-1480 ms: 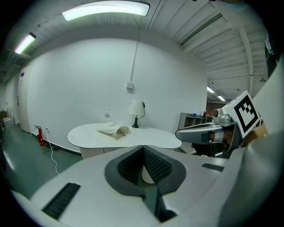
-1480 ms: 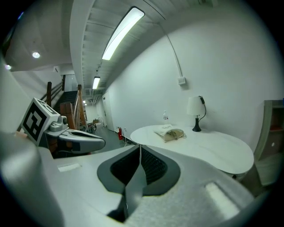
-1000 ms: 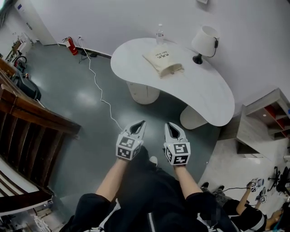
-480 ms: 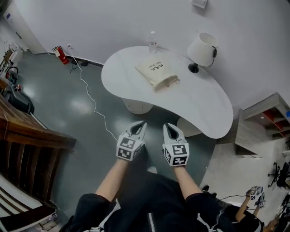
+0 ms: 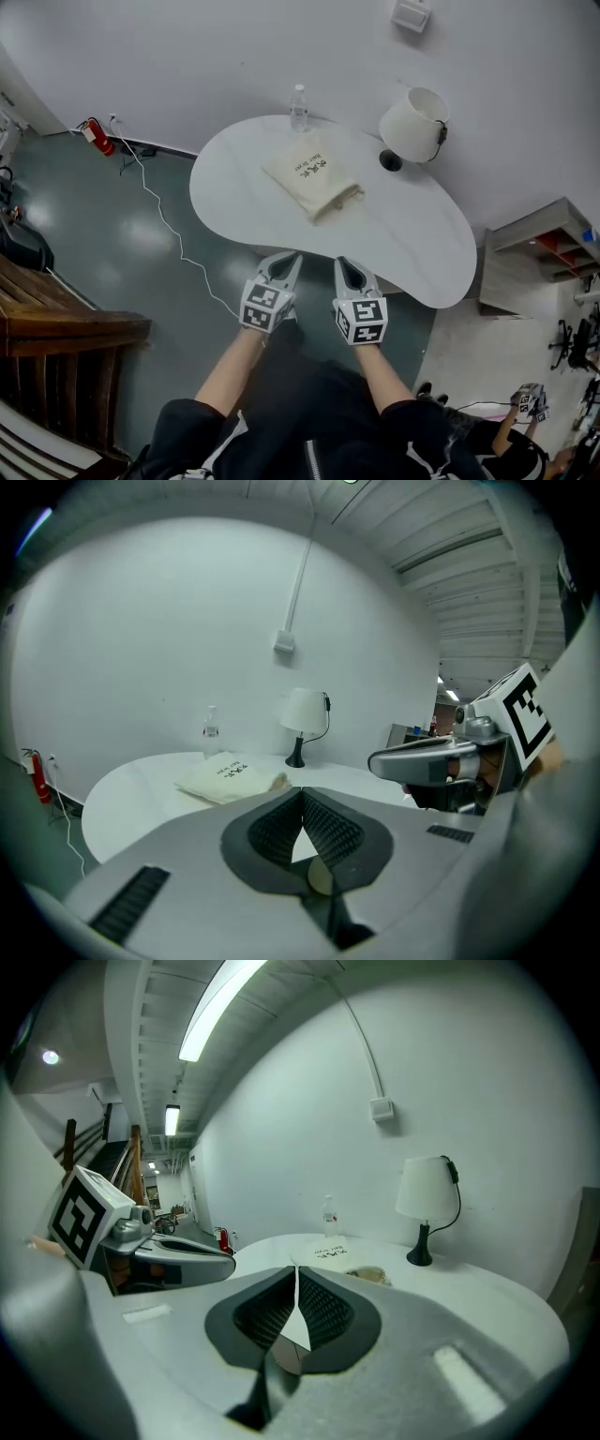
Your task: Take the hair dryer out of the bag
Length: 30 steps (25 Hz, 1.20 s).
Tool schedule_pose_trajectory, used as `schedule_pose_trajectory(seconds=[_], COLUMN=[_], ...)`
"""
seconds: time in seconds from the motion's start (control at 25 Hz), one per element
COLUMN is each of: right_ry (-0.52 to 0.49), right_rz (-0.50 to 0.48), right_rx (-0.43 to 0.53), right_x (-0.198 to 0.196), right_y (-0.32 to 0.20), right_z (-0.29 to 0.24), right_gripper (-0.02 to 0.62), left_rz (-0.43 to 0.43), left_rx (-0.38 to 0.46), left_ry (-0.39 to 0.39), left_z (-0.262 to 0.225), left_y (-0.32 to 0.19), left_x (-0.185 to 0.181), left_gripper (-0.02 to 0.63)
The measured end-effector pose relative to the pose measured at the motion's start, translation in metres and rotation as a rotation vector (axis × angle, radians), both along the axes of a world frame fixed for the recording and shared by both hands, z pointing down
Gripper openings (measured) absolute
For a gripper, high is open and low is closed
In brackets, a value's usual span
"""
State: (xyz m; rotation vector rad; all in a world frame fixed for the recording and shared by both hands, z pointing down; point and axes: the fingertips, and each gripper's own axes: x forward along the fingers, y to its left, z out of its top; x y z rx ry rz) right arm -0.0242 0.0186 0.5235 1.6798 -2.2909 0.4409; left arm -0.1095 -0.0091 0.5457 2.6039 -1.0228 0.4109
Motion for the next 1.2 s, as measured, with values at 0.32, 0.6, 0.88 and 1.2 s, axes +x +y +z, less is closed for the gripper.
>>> schedule_pose_trajectory(seconds=[0.32,0.6,0.88,1.2], right_ry=[0.001,0.003,-0.018,-0.032], right_rz=[0.061,0.106,0.114,0.062], right_rx=[-0.022,-0.038,-0.044,-0.042], right_x=[0.002,0.018,0.042,0.074], right_y=[-0.05,-0.072,-0.101,-0.157], right_z=[0.011,0.015,0.024,0.027], right_gripper=[0.006,0.006,0.006,0.006], left_rz=[0.061,0.1,0.127,0.099], left_rx=[-0.019,-0.037,-0.029,-0.041], left_ry=[-0.017,-0.018,-0.039,-0.079], left_z=[0.012,0.017,0.023,0.034], left_y=[-0.057,-0.085,-0.11,-0.153], left_x=[-0.004,0.011,0.042,0.072], left_gripper=[0.012,0.012,0.014,0.014])
